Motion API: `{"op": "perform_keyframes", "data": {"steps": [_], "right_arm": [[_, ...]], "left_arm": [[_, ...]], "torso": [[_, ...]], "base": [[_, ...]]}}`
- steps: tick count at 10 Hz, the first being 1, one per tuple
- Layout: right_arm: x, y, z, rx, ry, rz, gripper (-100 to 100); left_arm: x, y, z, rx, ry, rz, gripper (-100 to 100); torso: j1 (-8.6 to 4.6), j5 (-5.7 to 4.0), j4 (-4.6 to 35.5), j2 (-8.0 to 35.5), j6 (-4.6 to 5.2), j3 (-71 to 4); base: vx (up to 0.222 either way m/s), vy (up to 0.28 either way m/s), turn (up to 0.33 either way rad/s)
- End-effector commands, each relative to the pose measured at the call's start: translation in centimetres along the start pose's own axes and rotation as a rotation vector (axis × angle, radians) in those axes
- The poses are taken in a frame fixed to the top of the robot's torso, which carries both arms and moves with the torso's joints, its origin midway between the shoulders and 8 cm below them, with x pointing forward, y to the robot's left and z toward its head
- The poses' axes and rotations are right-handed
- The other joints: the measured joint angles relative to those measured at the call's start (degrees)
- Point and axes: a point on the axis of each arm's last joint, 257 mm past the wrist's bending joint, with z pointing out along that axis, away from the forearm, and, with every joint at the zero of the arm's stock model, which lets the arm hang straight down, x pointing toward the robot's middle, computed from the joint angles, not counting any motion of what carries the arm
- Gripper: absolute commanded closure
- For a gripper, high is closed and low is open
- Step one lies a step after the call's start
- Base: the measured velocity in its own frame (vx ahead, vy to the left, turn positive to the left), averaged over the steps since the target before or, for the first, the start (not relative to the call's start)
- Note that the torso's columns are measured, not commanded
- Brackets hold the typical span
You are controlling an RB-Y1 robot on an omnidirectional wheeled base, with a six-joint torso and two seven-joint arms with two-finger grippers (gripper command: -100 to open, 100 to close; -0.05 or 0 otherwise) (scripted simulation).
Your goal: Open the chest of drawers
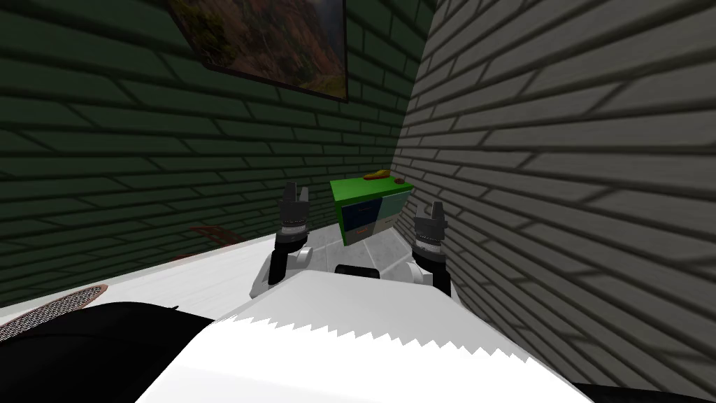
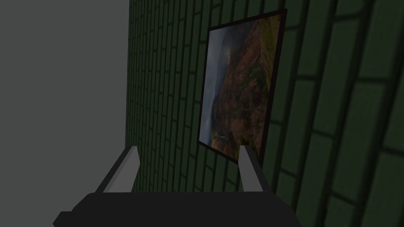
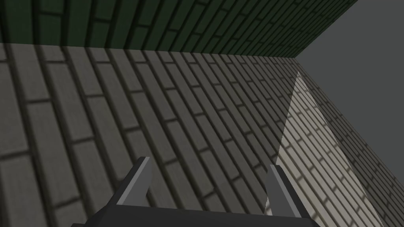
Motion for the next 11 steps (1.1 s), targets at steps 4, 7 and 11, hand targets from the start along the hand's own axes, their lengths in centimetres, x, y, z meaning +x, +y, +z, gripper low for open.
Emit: {"op": "perform_keyframes", "data": {"steps": [4, 7, 11], "right_arm": [[0.0, 0.0, 0.0, 0.000, 0.000, 0.000, 0], [0.0, 0.0, 0.0, 0.000, 0.000, 0.000, 0], [1.3, -0.8, -0.4, 0.010, 0.082, -0.094, -100]], "left_arm": [[0.0, 0.0, 0.0, 0.000, 0.000, 0.000, 0], [0.0, 0.0, 0.0, 0.000, 0.000, 0.000, 0], [0.0, 0.0, 0.0, 0.000, 0.000, 0.000, 0]], "torso": [[0.00, 0.00, 14.24, 14.22, 0.00, -28.50], [0.00, 0.00, 26.91, 26.93, 0.00, -53.81], [0.05, 0.01, 41.49, 41.54, -0.01, -83.14]], "base": [[0.000, 0.000, 0.000], [0.000, 0.000, 0.000], [0.003, 0.013, 0.021]]}}
